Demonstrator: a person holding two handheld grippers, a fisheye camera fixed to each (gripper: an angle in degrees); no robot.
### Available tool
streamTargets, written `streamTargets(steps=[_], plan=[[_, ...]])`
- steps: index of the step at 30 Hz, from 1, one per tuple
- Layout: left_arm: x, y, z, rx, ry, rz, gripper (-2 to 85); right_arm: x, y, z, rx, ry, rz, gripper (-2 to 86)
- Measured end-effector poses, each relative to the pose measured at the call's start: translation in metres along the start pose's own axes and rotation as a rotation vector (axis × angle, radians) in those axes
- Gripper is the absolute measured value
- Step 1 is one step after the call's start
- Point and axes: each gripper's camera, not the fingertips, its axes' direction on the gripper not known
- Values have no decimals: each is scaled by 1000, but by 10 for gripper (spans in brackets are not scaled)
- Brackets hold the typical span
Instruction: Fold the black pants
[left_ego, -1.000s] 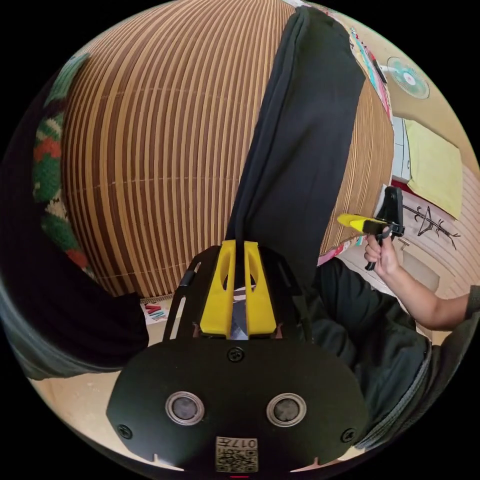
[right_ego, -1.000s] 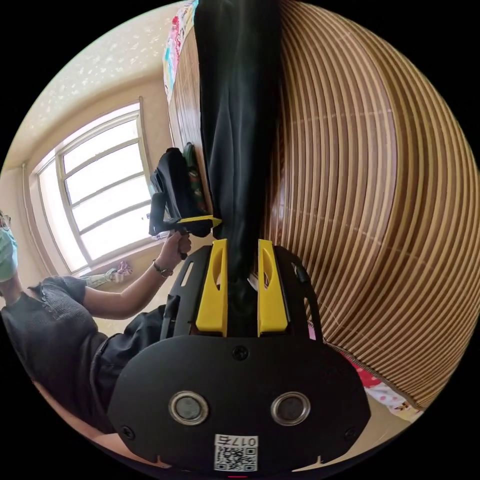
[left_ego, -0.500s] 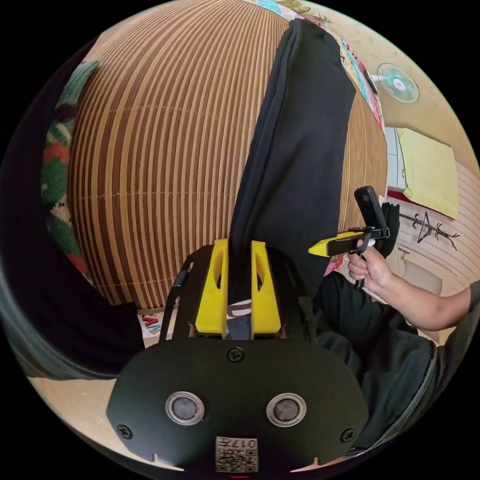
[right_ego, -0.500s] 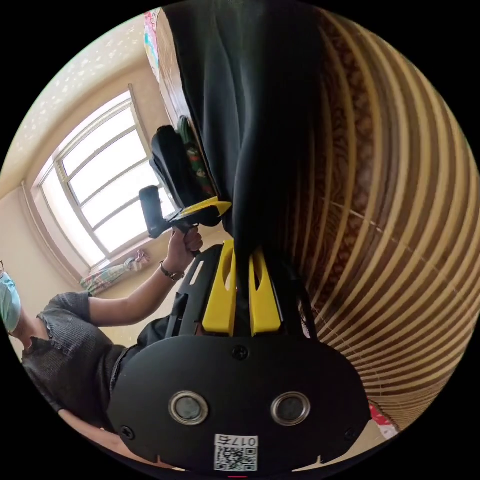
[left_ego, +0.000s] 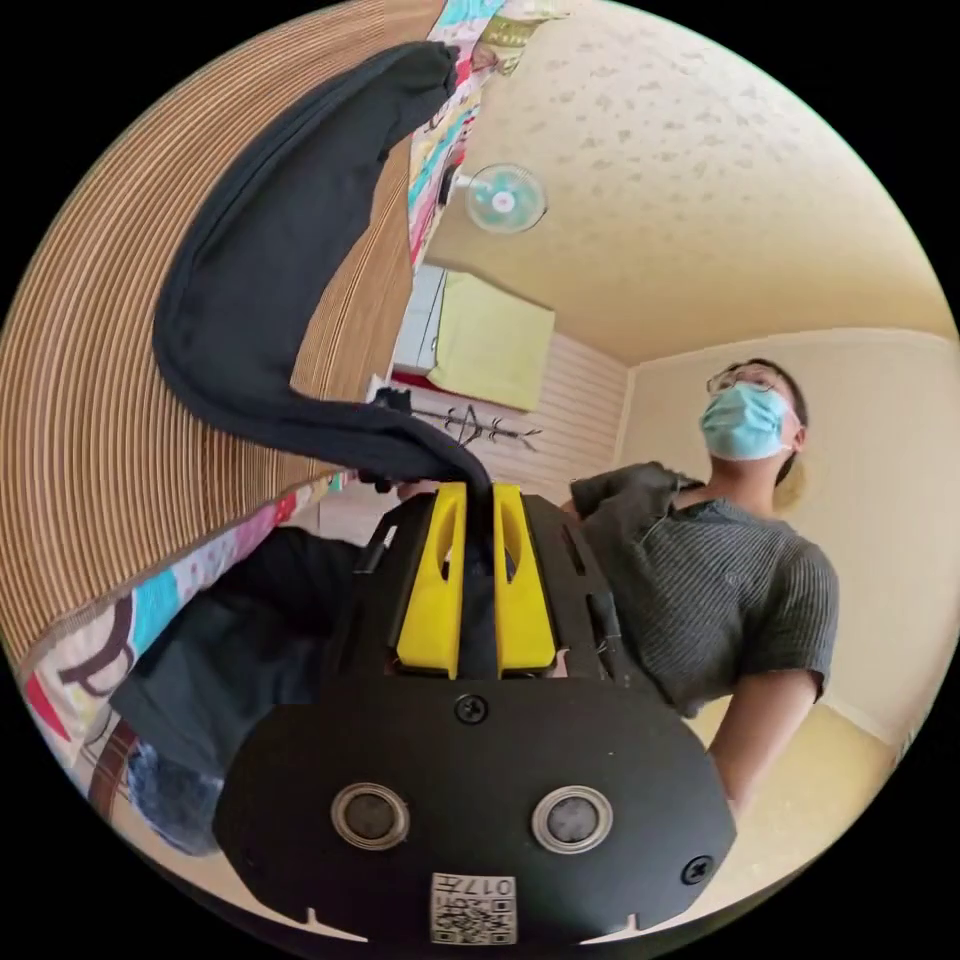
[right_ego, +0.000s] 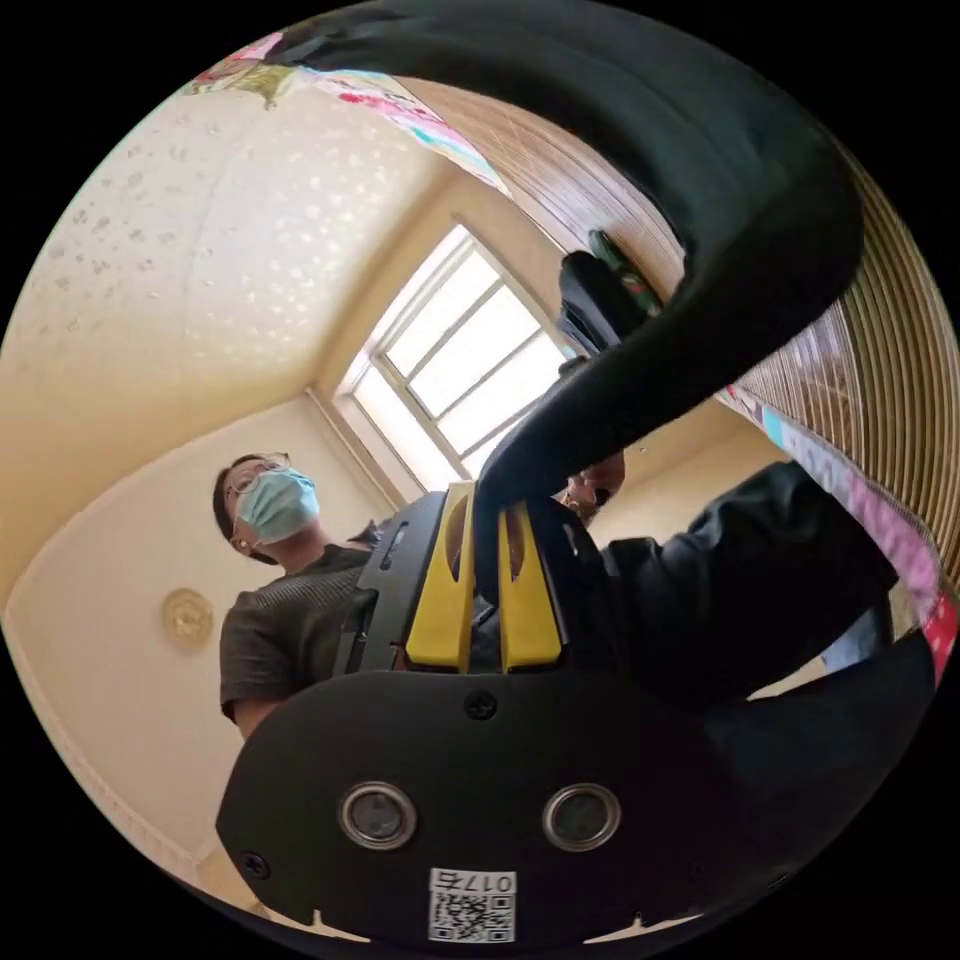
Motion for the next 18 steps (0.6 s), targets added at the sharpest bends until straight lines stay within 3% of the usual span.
streamTargets(steps=[7, 10, 12, 13, 16, 18], plan=[[-13, -202, -6, 248, -166, 77, 50, -44, -97, -59, 253, 85, -199, 22], [-23, -246, -13, 329, -263, 31, 66, -57, -118, -77, 376, 162, -222, 71], [-17, -252, -20, 360, -337, 18, 126, -77, -118, -80, 381, 180, -276, 159], [-5, -248, -26, 372, -379, 52, 144, -84, -115, -79, 378, 195, -302, 162], [20, -223, -34, 333, -578, 99, 158, -119, -80, -68, 392, 501, -358, 154], [19, -205, -36, 271, -713, 75, 165, -120, -55, -58, 382, 817, -260, 146]])
